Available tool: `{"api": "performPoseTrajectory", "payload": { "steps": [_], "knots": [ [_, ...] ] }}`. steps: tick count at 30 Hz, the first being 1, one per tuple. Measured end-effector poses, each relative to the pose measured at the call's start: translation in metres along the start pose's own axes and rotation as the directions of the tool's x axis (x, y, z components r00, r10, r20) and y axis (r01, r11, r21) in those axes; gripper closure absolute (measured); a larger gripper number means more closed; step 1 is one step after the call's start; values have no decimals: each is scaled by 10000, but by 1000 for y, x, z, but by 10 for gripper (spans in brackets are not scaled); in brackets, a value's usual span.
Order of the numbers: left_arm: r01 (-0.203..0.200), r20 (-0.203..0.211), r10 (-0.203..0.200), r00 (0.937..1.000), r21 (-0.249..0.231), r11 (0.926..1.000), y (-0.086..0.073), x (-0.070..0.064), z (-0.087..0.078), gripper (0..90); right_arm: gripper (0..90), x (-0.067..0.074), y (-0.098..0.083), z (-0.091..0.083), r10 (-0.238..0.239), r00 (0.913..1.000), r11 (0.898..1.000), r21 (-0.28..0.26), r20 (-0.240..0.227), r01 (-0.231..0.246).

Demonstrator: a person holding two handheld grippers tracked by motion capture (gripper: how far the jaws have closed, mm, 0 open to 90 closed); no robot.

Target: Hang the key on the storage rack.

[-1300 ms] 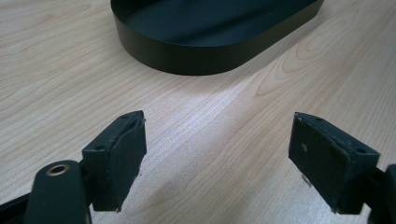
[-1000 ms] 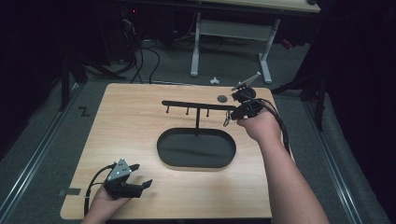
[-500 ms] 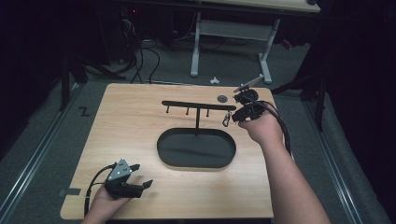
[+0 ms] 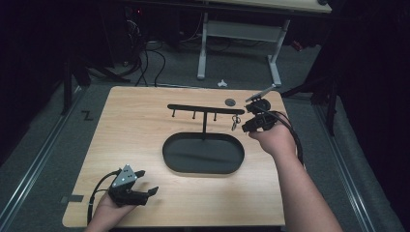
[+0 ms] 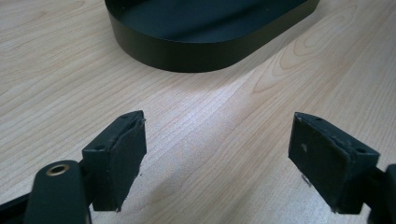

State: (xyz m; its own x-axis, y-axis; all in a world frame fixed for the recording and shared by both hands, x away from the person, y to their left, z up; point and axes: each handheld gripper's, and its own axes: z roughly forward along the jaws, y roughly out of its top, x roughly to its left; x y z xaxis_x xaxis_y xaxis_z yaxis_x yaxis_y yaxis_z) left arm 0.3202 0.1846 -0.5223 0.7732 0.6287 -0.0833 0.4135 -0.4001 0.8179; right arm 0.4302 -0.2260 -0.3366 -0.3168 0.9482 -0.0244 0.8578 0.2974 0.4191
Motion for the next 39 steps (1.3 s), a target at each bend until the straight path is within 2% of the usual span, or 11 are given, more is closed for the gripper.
{"api": "performPoseTrajectory", "payload": {
  "steps": [4,11,14,20,23,28,34,36,39],
  "knots": [
    [14,-15,-14,10000,4,10000,0,0,0,197,613,-2,-6,5,39,9999,10000,51,97,-40],
    [-28,-2,28,10000,69,10000,0,-1,1,197,483,-2,-24,15,107,9999,9997,-230,65,-105],
    [-8,-4,8,10000,55,10000,0,-1,1,197,433,-2,-36,21,99,9999,9988,-472,48,-97],
    [-43,-7,43,10000,83,10000,0,-1,2,196,352,-1,-63,36,374,9990,9958,-844,248,-352],
    [-61,-9,61,10000,117,9999,0,-1,3,196,320,0,-77,44,563,9983,9920,-1143,164,-541],
    [-42,-77,43,10000,96,9999,1,0,3,195,279,3,-108,58,841,9962,9796,-1846,206,-789],
    [-73,-106,74,9999,157,9999,1,0,5,193,258,6,-148,75,822,9960,9611,-2671,348,-700],
    [-80,-100,81,9999,159,9998,1,-1,5,192,251,9,-163,78,1036,9942,9531,-2887,283,-911],
    [-100,-102,102,9999,157,9998,2,-1,6,192,243,16,-183,82,1036,9937,9439,-3191,425,-847]
  ]
}}
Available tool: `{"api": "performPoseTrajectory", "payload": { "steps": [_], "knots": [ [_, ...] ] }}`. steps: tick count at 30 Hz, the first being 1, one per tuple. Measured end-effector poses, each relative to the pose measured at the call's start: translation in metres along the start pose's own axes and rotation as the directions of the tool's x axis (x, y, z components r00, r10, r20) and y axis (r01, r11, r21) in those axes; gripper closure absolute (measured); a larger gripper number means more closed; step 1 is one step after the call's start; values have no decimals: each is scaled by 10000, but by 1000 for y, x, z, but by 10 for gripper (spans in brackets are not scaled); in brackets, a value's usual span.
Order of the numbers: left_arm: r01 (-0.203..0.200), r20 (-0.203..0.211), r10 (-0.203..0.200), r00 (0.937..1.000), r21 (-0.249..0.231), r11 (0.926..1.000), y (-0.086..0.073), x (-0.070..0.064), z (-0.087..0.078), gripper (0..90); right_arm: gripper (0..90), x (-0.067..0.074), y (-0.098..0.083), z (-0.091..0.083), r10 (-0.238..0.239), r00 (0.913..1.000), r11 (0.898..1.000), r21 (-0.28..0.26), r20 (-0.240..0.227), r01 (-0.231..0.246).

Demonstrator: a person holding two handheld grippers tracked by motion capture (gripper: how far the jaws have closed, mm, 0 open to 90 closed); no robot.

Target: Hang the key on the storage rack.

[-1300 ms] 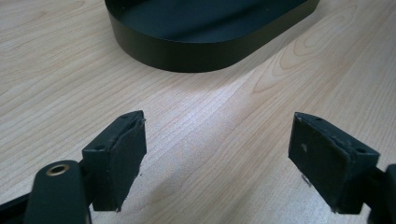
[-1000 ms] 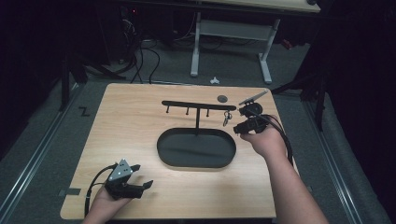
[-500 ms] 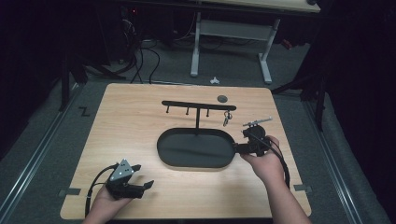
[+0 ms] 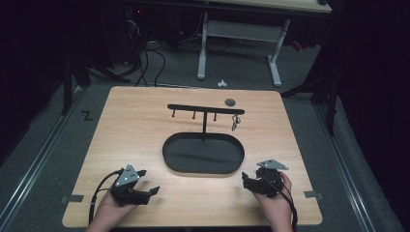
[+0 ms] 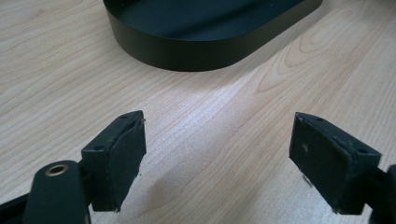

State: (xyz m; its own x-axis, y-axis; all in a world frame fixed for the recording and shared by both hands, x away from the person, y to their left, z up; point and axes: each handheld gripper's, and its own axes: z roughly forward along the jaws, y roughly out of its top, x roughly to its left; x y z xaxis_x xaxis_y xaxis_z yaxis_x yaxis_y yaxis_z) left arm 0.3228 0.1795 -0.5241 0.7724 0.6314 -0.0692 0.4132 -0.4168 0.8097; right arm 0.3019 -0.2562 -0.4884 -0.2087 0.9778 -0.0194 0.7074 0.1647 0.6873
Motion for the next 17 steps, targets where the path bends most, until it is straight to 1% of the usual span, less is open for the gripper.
{"api": "performPoseTrajectory", "payload": {
  "steps": [2,3,5,6,7,8,9,10,13,15,17],
  "knots": [
    [-71,3,71,10000,-16,10000,1,-1,0,192,239,3,-12,-1,-128,9999,9998,-168,58,128],
    [-88,-1,88,10000,-20,10000,1,-1,0,192,244,5,-20,-2,-281,9995,9991,-317,175,286],
    [-120,-17,120,9999,9,9999,1,-2,0,192,282,8,-34,-3,-297,9984,9957,-866,486,338],
    [-97,-28,97,9999,0,10000,1,-2,0,192,288,9,-42,-4,-118,9987,9947,-1017,490,168],
    [-79,-58,79,10000,-19,10000,1,-2,1,192,275,9,-46,-2,27,9997,9962,-871,239,-6],
    [-87,-86,87,9999,-24,10000,1,-1,1,192,265,9,-47,-1,33,10000,9974,-722,48,-29],
    [-75,-113,75,9999,-10,10000,1,-1,1,192,267,10,-48,-1,-132,9998,9968,-781,172,145],
    [-72,-139,72,9999,11,10000,1,-1,1,192,268,9,-47,-1,-144,9997,9965,-822,215,162],
    [-42,-189,42,9998,31,10000,1,0,2,191,268,6,-46,0,35,10000,9952,-978,78,-28],
    [-64,-195,64,9998,12,10000,1,-1,2,191,268,6,-47,0,-81,9999,9952,-973,124,93],
    [-56,-159,56,9999,25,10000,1,-1,2,191,268,4,-48,1,-25,10000,9957,-929,74,32]
  ]
}}
